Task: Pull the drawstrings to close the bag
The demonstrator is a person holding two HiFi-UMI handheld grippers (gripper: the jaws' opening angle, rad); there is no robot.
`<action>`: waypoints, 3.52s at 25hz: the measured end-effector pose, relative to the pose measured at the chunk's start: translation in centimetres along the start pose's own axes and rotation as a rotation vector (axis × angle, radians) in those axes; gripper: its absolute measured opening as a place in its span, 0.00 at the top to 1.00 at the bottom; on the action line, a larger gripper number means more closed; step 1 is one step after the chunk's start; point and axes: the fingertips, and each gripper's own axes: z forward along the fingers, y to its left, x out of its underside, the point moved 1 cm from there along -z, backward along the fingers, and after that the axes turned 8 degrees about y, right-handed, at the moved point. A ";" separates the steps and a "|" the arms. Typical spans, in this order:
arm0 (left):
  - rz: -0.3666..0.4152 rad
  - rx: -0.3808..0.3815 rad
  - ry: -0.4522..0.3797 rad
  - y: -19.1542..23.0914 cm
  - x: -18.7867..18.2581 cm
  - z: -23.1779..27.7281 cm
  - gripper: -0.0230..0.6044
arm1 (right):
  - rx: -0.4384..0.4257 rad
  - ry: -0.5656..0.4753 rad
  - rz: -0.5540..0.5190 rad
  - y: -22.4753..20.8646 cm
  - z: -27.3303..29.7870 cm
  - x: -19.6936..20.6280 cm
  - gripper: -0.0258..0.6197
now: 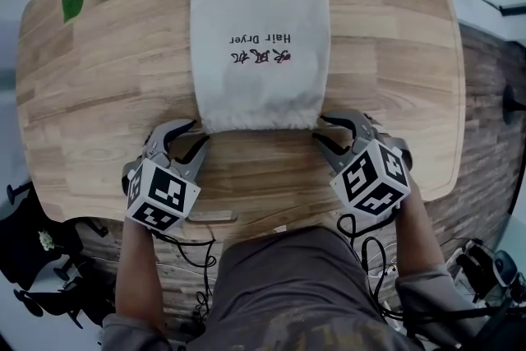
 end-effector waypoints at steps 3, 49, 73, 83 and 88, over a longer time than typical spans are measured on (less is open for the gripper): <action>-0.020 0.039 -0.003 -0.2 0.0 0.1 0.78 | -0.014 -0.002 0.001 0.2 0.2 0.0 0.72; -0.134 0.101 0.075 1.9 2.1 -0.4 0.95 | -0.094 0.019 0.157 -0.3 -0.2 1.8 0.91; -0.235 0.083 0.097 3.8 4.8 -0.9 0.95 | -0.079 0.060 0.188 -2.3 0.1 3.9 0.91; -0.237 0.054 0.117 4.5 5.4 -1.5 0.95 | -0.095 0.050 0.182 -2.8 -0.4 4.9 0.91; -0.201 0.044 0.126 4.3 5.0 -1.4 0.95 | -0.104 0.060 0.188 -2.9 -0.5 5.0 0.91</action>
